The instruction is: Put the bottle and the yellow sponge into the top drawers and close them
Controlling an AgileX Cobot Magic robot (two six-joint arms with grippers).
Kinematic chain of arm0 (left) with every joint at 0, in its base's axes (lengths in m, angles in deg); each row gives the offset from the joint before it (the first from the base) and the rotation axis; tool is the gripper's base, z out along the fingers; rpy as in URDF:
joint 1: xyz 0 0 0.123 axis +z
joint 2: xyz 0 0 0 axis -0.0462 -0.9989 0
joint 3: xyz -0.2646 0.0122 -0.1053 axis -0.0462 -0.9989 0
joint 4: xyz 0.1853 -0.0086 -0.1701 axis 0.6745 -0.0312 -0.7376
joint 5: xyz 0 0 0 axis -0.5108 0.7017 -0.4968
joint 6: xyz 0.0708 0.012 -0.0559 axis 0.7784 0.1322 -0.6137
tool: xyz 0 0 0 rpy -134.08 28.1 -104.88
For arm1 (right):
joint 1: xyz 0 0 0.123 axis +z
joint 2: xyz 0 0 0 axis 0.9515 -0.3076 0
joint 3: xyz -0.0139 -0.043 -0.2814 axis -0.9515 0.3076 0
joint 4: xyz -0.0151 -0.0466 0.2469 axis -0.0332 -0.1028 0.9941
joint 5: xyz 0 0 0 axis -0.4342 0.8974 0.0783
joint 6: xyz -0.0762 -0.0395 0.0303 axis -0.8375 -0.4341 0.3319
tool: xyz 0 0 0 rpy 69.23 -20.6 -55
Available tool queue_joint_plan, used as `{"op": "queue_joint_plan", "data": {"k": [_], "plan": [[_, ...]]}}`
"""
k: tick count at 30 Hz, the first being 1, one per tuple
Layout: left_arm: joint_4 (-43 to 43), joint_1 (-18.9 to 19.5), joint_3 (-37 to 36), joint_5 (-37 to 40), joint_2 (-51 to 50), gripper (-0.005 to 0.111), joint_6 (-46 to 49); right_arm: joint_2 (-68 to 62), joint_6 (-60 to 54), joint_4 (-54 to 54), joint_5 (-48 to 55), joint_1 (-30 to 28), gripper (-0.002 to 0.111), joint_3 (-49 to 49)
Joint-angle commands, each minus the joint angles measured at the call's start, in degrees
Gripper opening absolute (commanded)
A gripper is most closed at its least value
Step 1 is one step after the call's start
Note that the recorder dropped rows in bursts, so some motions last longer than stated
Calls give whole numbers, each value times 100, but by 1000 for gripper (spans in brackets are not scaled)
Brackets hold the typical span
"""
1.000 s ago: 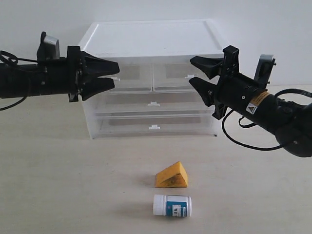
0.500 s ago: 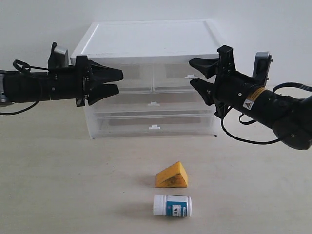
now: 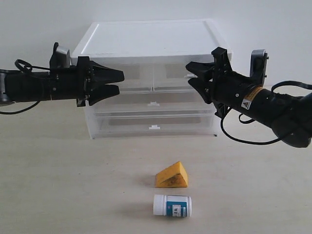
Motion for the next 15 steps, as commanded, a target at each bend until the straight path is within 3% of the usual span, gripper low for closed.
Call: {"op": "queue_joint_plan", "data": {"k": [1, 15], "plan": [[-100, -4, 85, -249, -1, 58, 73, -15, -71, 257, 163, -18, 3, -60], [-72, -4, 85, -499, -1, 58, 73, -15, -140, 95, 105, -18, 0, -49]]}}
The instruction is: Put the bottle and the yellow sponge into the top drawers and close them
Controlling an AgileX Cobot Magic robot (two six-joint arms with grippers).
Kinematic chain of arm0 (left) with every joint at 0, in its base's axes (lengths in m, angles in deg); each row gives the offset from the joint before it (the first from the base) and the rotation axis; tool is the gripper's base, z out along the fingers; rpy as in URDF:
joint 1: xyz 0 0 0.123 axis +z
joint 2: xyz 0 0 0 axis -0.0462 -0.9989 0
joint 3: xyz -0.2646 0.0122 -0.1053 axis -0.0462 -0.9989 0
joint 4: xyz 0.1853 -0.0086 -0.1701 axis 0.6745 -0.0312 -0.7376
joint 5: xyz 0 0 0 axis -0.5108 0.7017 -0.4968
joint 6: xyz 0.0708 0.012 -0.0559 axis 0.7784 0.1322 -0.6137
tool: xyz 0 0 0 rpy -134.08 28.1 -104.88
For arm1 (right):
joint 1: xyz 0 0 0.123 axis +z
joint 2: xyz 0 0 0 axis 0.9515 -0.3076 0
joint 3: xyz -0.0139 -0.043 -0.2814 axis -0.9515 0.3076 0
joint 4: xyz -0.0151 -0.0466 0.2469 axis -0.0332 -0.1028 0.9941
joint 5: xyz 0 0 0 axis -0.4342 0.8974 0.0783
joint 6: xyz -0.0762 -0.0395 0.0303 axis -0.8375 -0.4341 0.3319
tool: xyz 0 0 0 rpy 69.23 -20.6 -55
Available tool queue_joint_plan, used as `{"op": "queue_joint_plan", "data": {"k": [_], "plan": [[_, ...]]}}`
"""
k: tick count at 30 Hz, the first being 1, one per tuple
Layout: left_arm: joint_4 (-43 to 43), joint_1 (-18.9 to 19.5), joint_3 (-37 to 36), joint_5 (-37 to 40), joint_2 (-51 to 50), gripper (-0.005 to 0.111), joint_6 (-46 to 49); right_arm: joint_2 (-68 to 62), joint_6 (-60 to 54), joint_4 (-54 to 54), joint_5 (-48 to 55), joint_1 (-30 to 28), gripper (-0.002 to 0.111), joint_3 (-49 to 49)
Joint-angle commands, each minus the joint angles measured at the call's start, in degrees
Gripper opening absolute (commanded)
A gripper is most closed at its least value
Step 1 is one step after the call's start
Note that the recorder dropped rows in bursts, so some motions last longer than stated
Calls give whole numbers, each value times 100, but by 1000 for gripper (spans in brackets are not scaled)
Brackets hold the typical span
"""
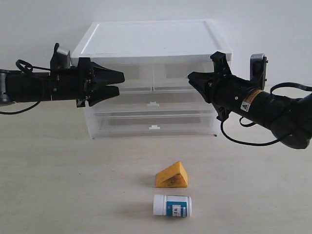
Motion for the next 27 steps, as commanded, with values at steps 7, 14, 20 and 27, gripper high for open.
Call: {"op": "queue_joint_plan", "data": {"k": [7, 14, 20, 27], "plan": [[191, 7, 177, -935, -1, 58, -33, 36, -108, -74, -163, -28, 0, 42], [304, 7, 305, -1033, -1, 58, -508, 36, -97, -277, -363, -28, 0, 42], [317, 7, 305, -1188, -1, 58, -508, 36, -81, -560, -687, -28, 0, 42], [338, 7, 305, -1181, -1, 58, -508, 36, -109, -328, -1074, -28, 0, 448]]}}
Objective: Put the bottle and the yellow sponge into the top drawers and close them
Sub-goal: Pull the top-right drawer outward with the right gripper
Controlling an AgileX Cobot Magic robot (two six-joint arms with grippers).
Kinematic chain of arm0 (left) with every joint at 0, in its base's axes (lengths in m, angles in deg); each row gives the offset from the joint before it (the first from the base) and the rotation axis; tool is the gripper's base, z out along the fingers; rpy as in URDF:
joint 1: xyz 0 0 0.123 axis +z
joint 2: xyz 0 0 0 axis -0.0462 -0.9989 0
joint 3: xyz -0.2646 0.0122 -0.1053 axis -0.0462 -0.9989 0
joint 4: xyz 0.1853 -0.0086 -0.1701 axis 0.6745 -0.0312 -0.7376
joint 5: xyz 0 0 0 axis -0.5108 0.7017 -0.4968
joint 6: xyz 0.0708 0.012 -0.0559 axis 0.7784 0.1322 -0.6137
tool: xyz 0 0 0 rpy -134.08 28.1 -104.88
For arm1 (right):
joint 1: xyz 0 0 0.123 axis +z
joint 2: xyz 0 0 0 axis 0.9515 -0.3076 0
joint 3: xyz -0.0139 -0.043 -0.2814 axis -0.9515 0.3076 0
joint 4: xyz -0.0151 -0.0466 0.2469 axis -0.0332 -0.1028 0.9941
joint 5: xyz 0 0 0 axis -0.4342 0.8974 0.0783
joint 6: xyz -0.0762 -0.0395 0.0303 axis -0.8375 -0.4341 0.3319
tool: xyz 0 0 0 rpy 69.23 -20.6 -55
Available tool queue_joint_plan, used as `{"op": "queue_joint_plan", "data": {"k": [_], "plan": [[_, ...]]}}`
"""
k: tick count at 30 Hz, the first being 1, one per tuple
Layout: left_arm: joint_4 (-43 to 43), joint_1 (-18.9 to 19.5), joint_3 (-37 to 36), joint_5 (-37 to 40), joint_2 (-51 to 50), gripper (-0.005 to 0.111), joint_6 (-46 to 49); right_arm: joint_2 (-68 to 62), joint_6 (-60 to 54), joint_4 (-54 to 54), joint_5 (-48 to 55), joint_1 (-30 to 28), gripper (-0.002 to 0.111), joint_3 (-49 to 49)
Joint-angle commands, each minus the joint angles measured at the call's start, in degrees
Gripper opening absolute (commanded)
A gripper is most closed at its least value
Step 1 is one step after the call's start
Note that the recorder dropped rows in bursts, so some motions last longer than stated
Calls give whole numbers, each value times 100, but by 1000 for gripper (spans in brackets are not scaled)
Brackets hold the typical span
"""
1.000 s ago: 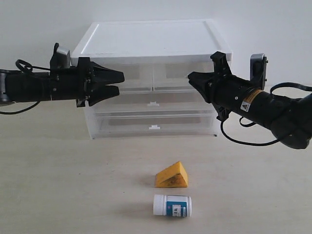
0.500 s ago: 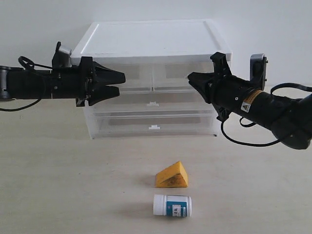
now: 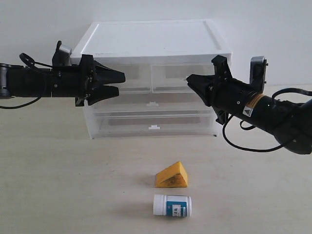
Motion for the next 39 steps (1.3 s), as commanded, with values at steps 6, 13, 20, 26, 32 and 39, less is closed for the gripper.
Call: {"op": "queue_joint_plan", "data": {"k": [6, 13, 20, 26, 32, 39], "plan": [[-50, 31, 80, -912, -12, 58, 104, 89, -226, -150, -775, 7, 0, 583], [70, 42, 80, -921, -12, 58, 104, 136, -326, -172, -775, 7, 0, 1038], [166, 42, 80, -1055, -12, 58, 104, 748, -558, -402, -775, 7, 0, 1487], [178, 42, 80, -1055, -12, 58, 104, 1210, -757, -377, -775, 7, 0, 1953], [178, 42, 80, -1055, -12, 58, 104, 1304, -904, -445, -775, 7, 0, 2184], [203, 42, 80, -1055, -12, 58, 104, 1304, -899, -563, -775, 7, 0, 2184]]}}
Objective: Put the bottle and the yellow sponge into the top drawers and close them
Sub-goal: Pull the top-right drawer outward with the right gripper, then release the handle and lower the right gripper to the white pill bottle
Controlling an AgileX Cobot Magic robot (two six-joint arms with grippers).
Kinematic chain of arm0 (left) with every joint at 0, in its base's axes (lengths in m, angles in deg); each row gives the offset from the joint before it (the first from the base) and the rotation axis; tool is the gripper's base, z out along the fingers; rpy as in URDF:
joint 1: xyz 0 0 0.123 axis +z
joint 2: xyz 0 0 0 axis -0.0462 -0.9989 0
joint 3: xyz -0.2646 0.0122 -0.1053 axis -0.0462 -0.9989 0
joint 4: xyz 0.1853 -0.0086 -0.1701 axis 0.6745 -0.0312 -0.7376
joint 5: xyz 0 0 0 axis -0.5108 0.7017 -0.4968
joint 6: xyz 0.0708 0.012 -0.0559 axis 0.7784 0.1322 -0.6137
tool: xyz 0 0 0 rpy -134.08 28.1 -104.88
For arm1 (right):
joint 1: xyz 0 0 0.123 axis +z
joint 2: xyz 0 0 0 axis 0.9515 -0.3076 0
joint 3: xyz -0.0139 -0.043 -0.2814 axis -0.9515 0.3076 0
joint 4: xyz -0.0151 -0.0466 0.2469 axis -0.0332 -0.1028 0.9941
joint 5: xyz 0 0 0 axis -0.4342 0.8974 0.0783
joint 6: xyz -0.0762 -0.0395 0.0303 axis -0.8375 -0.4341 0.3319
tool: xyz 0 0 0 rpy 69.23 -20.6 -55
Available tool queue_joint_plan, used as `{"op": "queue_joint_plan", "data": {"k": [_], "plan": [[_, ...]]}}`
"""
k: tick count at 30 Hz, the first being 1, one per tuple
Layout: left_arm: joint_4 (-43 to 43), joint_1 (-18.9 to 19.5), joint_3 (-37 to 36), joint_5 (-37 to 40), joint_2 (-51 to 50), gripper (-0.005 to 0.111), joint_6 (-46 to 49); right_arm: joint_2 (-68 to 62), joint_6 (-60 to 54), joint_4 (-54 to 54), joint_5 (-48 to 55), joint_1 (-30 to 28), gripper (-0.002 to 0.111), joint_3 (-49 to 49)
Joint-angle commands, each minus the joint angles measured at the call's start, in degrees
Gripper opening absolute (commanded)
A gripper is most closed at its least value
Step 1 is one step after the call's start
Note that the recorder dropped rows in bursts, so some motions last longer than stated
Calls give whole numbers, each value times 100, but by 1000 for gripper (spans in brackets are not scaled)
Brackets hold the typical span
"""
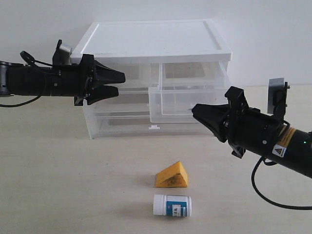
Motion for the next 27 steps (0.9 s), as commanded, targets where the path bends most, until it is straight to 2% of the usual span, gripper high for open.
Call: {"op": "queue_joint_plan", "data": {"k": [1, 7, 9, 12, 15, 16, 21, 27], "plan": [[47, 42, 47, -952, -69, 58, 201, 88, -126, -153, -119, 7, 0, 24], [47, 42, 47, -952, -69, 58, 201, 88, -216, -141, -119, 7, 1, 24], [47, 42, 47, -952, -69, 58, 201, 88, -365, -133, 25, 7, 5, 24], [47, 42, 47, -952, -69, 58, 201, 88, -454, -144, 42, 7, 21, 24], [45, 42, 47, -941, -69, 58, 201, 88, -444, -166, 15, 7, 42, 24], [93, 42, 47, -941, -69, 58, 201, 88, -444, -221, 40, 7, 54, 24], [133, 42, 47, -941, -69, 58, 201, 88, -444, -645, 310, 7, 55, 24], [134, 42, 47, -951, -69, 58, 201, 88, -1391, -1918, 1121, 7, 55, 24]]}}
